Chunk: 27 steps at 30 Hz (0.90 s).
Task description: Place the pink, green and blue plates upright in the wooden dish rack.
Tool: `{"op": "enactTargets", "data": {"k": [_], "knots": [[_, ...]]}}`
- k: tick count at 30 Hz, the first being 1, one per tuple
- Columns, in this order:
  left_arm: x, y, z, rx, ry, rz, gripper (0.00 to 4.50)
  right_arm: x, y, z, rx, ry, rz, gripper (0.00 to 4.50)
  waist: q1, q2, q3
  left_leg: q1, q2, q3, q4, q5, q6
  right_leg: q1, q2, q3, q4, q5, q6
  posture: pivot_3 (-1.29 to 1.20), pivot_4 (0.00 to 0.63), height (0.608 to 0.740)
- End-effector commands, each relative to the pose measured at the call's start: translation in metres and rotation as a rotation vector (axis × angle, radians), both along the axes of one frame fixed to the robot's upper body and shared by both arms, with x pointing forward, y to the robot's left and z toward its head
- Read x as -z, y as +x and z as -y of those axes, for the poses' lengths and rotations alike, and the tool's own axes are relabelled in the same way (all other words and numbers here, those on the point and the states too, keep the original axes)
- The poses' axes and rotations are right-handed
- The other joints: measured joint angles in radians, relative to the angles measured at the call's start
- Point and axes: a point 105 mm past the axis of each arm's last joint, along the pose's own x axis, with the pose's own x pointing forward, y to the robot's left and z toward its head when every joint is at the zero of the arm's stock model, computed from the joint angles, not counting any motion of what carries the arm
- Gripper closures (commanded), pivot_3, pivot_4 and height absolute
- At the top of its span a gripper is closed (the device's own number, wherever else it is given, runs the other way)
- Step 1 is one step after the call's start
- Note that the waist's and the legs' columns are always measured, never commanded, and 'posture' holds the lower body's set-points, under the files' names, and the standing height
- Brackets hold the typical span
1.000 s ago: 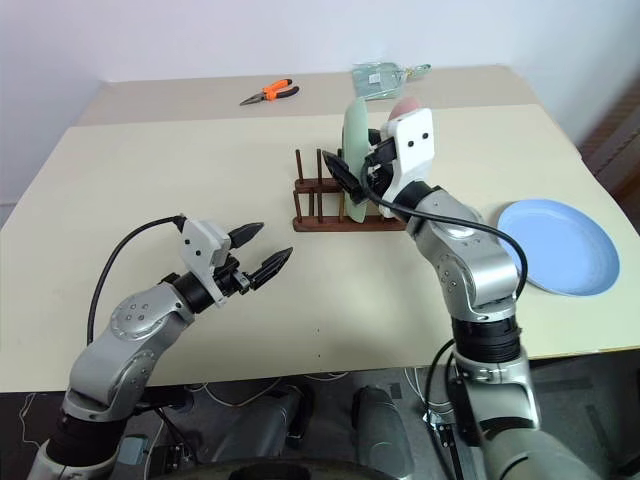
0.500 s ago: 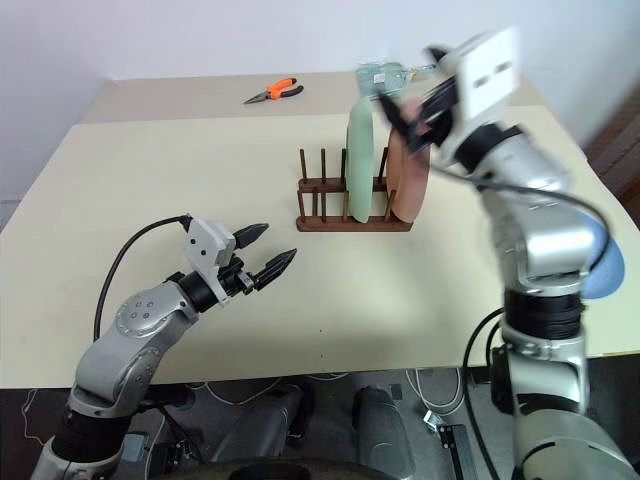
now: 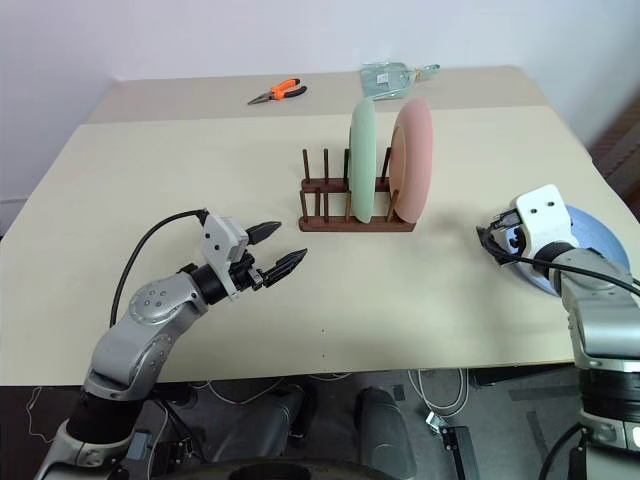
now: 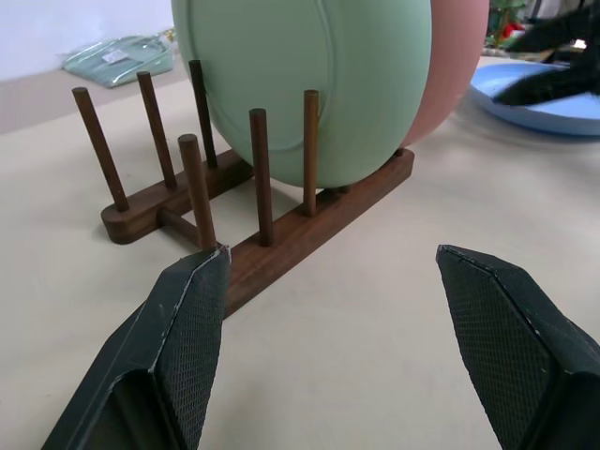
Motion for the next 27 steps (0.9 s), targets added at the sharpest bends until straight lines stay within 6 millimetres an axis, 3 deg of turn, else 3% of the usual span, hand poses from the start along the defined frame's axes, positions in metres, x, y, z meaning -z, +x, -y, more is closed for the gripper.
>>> {"op": "enactTargets", "data": {"k": [1, 6, 8, 10, 12, 15, 17, 21, 24, 27], "knots": [[-0.011, -0.001, 0.003, 0.018, -0.010, 0.052, 0.88, 0.017, -0.007, 0.013, 0.099, -0.046, -0.062, 1.09, 0.002, 0.000, 0.000, 0.000, 0.000, 0.000, 0.000, 0.000, 0.000, 0.000, 0.000, 0.000, 0.000, 0.000, 0.000, 0.00, 0.150, 0.727], [-0.011, 0.000, 0.002, 0.016, -0.010, 0.056, 0.88, 0.026, -0.009, 0.018, 0.155, -0.043, -0.092, 3.73, 0.001, 0.000, 0.000, 0.000, 0.000, 0.000, 0.000, 0.000, 0.000, 0.000, 0.000, 0.000, 0.000, 0.000, 0.000, 0.00, 0.150, 0.727], [-0.011, 0.000, 0.002, 0.012, -0.008, 0.057, 0.88, 0.025, -0.007, 0.016, 0.159, -0.033, -0.085, 4.44, -0.002, 0.000, 0.000, 0.000, 0.000, 0.000, 0.000, 0.000, 0.000, 0.000, 0.000, 0.000, 0.000, 0.000, 0.000, 0.00, 0.150, 0.727], [-0.010, 0.000, 0.001, 0.009, -0.007, 0.057, 0.88, 0.024, -0.004, 0.013, 0.159, -0.026, -0.073, 4.44, -0.001, 0.000, 0.000, 0.000, 0.000, 0.000, 0.000, 0.000, 0.000, 0.000, 0.000, 0.000, 0.000, 0.000, 0.000, 0.00, 0.150, 0.727], [-0.009, 0.000, -0.001, -0.002, -0.004, 0.056, 0.88, 0.003, 0.006, 0.007, 0.133, -0.094, 0.035, 4.44, -0.002, 0.000, 0.000, 0.000, 0.000, 0.000, 0.000, 0.000, 0.000, 0.000, 0.000, 0.000, 0.000, 0.000, 0.000, 0.00, 0.150, 0.727], [-0.007, 0.003, -0.006, -0.032, 0.002, 0.063, 0.88, -0.053, 0.023, -0.015, 0.073, -0.127, 0.306, 4.44, -0.006, 0.001, 0.001, 0.000, 0.000, 0.001, 0.000, 0.000, 0.000, 0.000, 0.000, 0.000, 0.000, 0.000, 0.001, 0.00, 0.150, 0.727], [-0.006, 0.009, -0.016, -0.094, 0.013, 0.082, 0.88, -0.110, 0.028, -0.039, -0.010, -0.062, 0.541, 4.44, -0.008, 0.002, 0.001, 0.000, 0.000, 0.002, 0.000, 0.000, 0.000, -0.001, 0.000, 0.001, 0.000, 0.001, 0.001, 0.00, 0.150, 0.727], [-0.010, 0.026, -0.044, -0.262, 0.030, 0.152, 0.88, -0.202, 0.010, -0.093, -0.279, 0.159, 0.879, 4.44, -0.011, 0.003, 0.002, 0.000, 0.001, 0.001, -0.001, 0.000, 0.000, -0.001, 0.000, 0.000, 0.000, 0.002, 0.004, 0.00, 0.150, 0.727], [-0.011, 0.033, -0.059, -0.343, 0.044, 0.193, 0.88, -0.227, -0.004, -0.120, -0.443, 0.313, 0.928, 4.44, -0.002, 0.001, 0.001, 0.000, 0.001, 0.000, -0.002, 0.000, 0.000, -0.001, 0.000, -0.002, 0.000, 0.001, 0.004, 0.00, 0.150, 0.727], [-0.011, 0.039, -0.090, -0.486, 0.078, 0.240, 0.88, -0.247, -0.037, -0.189, -0.869, 0.706, 0.834, 4.44, 0.000, 0.000, 0.001, 0.000, 0.001, -0.001, -0.001, -0.001, 0.001, 0.000, 0.000, -0.003, -0.001, 0.002, 0.003, 0.00, 0.150, 0.727]]}}
